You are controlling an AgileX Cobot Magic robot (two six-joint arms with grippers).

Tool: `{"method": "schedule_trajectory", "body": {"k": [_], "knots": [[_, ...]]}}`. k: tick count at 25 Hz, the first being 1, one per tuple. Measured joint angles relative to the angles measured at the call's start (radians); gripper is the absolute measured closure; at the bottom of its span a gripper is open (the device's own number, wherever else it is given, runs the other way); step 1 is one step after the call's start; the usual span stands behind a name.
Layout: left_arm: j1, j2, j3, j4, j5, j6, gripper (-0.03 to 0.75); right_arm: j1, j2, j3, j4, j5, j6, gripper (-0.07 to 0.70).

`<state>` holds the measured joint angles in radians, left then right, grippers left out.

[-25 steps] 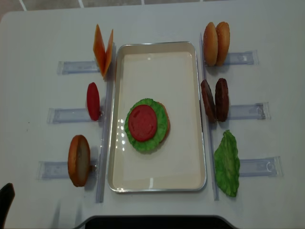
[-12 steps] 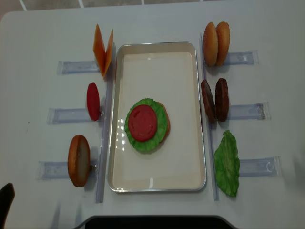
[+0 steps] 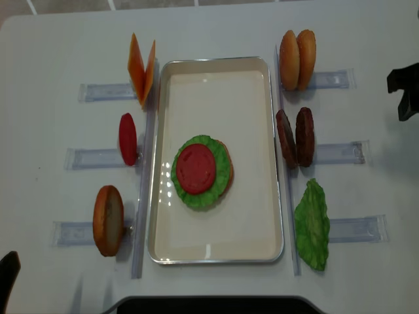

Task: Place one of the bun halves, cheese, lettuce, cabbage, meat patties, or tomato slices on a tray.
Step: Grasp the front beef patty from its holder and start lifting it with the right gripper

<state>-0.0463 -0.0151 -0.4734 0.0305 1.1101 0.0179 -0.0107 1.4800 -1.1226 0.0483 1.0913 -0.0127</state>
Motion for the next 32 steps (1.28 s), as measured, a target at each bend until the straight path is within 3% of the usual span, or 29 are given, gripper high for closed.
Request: {"method": "schedule_trajectory", "body": {"k": [6,9,19,22,32], "knots": [[0.0,0.0,0.0,0.0,0.0,0.0,0.244,0.006,0.094,-0.169,0.012,0.079,0.002,0.261],[0.0,0.0,0.0,0.0,0.0,0.0,0.244,0.066,0.103,-0.224,0.012,0.115,0.04,0.261],[0.0,0.0,0.0,0.0,0.0,0.0,0.244,0.517,0.212,-0.442,-0.056,0.127,0.293,0.261],[0.0,0.0,0.0,0.0,0.0,0.0,0.244,0.601,0.252,-0.48,-0.061,0.127,0.356,0.261],[0.0,0.0,0.0,0.0,0.0,0.0,0.244,0.669,0.371,-0.482,-0.083,0.127,0.435,0.261]]}}
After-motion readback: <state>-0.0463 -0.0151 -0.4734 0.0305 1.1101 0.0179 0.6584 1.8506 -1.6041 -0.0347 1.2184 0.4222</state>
